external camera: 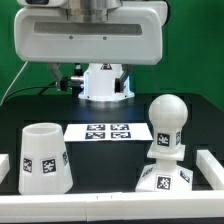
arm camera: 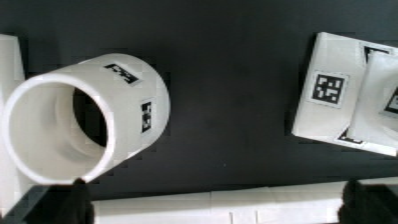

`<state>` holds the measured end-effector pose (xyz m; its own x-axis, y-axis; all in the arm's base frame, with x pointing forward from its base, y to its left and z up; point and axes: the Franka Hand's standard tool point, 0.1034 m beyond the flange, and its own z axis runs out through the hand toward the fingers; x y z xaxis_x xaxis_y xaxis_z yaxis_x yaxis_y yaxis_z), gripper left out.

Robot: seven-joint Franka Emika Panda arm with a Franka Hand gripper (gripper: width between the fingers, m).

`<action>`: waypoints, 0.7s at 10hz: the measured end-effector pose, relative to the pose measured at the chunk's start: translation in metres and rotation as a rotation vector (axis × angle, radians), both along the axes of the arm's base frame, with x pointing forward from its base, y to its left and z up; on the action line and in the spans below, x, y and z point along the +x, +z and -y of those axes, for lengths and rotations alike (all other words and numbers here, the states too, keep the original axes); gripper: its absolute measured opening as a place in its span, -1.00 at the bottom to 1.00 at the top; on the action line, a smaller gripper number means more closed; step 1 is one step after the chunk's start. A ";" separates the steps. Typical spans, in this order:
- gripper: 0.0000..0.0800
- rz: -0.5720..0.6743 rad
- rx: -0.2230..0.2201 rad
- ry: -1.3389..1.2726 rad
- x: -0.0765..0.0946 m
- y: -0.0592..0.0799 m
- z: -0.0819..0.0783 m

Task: Assemble lamp

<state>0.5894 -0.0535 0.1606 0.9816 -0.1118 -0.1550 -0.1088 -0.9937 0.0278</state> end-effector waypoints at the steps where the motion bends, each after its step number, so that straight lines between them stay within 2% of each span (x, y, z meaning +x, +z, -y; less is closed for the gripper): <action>1: 0.75 0.001 -0.001 -0.002 0.000 -0.001 0.002; 4: 0.75 0.068 -0.009 0.019 0.001 -0.020 0.044; 5: 0.75 0.078 -0.021 0.018 0.001 -0.030 0.051; 7: 0.75 0.085 -0.028 0.011 0.002 -0.047 0.051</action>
Offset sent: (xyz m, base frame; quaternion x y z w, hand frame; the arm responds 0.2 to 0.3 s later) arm 0.0066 -0.0427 -0.0328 0.0534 0.0640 -0.0253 0.9962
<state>0.5915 -0.1044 0.1136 0.9922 -0.1044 -0.0681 -0.1014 -0.9937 0.0471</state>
